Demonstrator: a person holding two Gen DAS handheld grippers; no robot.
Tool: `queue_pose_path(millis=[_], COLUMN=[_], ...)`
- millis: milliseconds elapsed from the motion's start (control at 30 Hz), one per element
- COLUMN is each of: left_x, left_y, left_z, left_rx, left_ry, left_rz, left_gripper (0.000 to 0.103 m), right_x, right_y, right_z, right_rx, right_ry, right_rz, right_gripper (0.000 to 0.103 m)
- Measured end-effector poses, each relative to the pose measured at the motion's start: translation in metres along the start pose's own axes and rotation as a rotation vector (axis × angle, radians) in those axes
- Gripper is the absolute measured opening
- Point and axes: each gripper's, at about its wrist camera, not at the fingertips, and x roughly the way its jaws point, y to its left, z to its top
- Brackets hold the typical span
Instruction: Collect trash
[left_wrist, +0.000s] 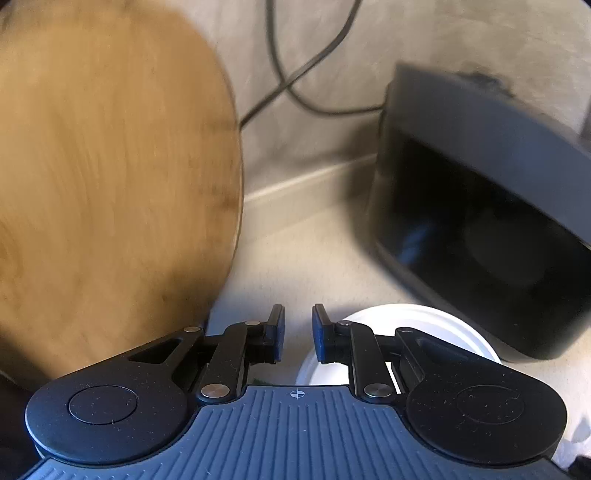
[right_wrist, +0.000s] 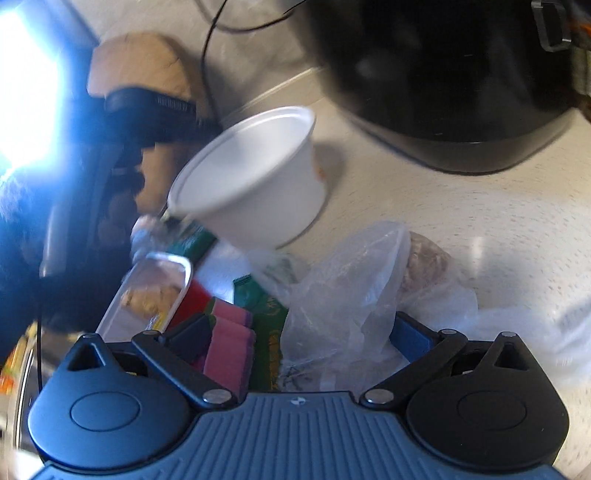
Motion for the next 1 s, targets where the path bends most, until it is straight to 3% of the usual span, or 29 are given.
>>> queue_pose_path(millis=[100, 167, 333, 433, 567, 633, 667, 700, 733, 767, 800, 867, 1000], left_x=[-0.017, -0.030, -0.036, -0.025, -0.014, -0.008, -0.004, 0.000, 0.004, 0.007, 0.008, 0.000, -0.058], left_y=[0.004, 0.016, 0.033, 0.033, 0.032, 0.031, 0.030, 0.030, 0.030, 0.030, 0.031, 0.032, 0.031], left_z=[0.003, 0.004, 0.001, -0.007, -0.013, -0.018, -0.021, -0.025, -0.029, -0.033, -0.036, -0.036, -0.027], left_rx=[0.003, -0.031, -0.069, -0.074, -0.107, -0.107, -0.112, -0.119, -0.133, -0.154, -0.174, -0.208, -0.160], left_ry=[-0.017, -0.015, 0.075, 0.130, 0.173, 0.190, 0.199, 0.212, 0.221, 0.225, 0.235, 0.237, 0.114], left_rz=[-0.026, -0.051, -0.116, -0.114, -0.112, -0.082, -0.071, -0.069, -0.088, -0.127, -0.167, -0.201, -0.220], left_gripper=[0.019, 0.019, 0.019, 0.019, 0.020, 0.022, 0.022, 0.022, 0.025, 0.029, 0.023, 0.022, 0.022], right_x=[0.006, -0.003, -0.056, -0.055, -0.034, -0.007, 0.008, 0.021, 0.034, 0.042, 0.047, 0.038, -0.008], right_y=[0.004, 0.006, 0.038, 0.043, 0.038, 0.036, 0.031, 0.028, 0.025, 0.022, 0.020, 0.029, 0.061], right_z=[0.012, 0.023, 0.048, 0.072, 0.091, 0.095, 0.097, 0.099, 0.099, 0.099, 0.098, 0.095, 0.091], right_rx=[-0.059, -0.071, -0.275, -0.222, -0.100, -0.044, -0.015, 0.005, 0.029, 0.061, 0.093, 0.091, -0.009], right_ry=[0.113, 0.120, -0.168, -0.217, -0.206, -0.176, -0.137, -0.092, -0.038, 0.001, 0.024, 0.003, -0.095], right_rz=[0.058, -0.003, -0.234, -0.309, -0.246, -0.257, -0.257, -0.238, -0.201, -0.159, -0.139, -0.151, -0.154], right_gripper=[0.103, 0.099, 0.099, 0.099, 0.099, 0.098, 0.095, 0.077, 0.047, 0.038, 0.029, 0.028, 0.028])
